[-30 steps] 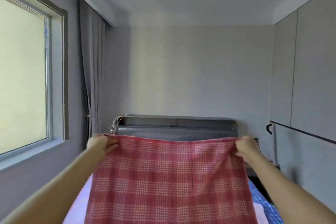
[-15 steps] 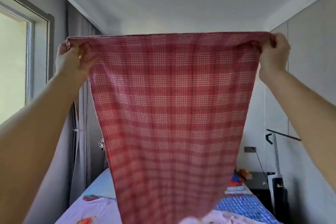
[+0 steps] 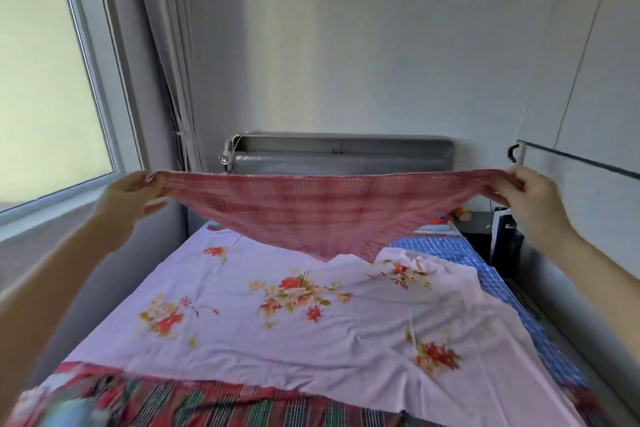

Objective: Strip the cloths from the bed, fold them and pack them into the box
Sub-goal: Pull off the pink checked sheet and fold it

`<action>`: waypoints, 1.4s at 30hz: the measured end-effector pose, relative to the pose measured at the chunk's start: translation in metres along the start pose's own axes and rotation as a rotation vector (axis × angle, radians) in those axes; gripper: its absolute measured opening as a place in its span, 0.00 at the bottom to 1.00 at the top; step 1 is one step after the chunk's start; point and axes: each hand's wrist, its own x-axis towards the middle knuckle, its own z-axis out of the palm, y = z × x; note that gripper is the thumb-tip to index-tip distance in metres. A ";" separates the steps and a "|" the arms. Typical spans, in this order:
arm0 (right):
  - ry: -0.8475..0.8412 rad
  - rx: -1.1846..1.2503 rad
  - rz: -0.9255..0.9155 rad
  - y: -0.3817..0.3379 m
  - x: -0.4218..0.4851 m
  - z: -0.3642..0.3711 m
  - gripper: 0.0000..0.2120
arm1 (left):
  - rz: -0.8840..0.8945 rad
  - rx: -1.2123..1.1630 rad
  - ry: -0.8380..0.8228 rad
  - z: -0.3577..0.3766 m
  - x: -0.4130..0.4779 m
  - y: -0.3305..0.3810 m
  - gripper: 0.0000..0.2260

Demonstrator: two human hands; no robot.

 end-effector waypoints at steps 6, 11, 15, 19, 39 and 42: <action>-0.249 -0.114 0.318 0.048 -0.126 -0.073 0.32 | -0.174 0.478 -0.195 -0.026 -0.131 -0.047 0.15; -0.231 -0.124 0.433 0.047 -0.164 -0.112 0.08 | -0.253 0.306 -0.392 -0.033 -0.195 -0.031 0.09; -0.356 -0.263 0.589 0.078 -0.190 -0.118 0.06 | -0.418 0.520 -0.557 -0.036 -0.221 -0.071 0.05; -0.479 -0.437 0.719 0.118 -0.230 -0.108 0.12 | -0.684 0.487 -0.430 -0.013 -0.258 -0.130 0.09; -1.176 -1.519 0.963 0.358 -0.176 0.016 0.07 | -1.151 0.409 -1.376 0.101 -0.179 -0.361 0.03; -1.257 -1.764 0.909 0.386 -0.184 0.033 0.17 | -1.232 0.319 -1.467 0.117 -0.197 -0.396 0.07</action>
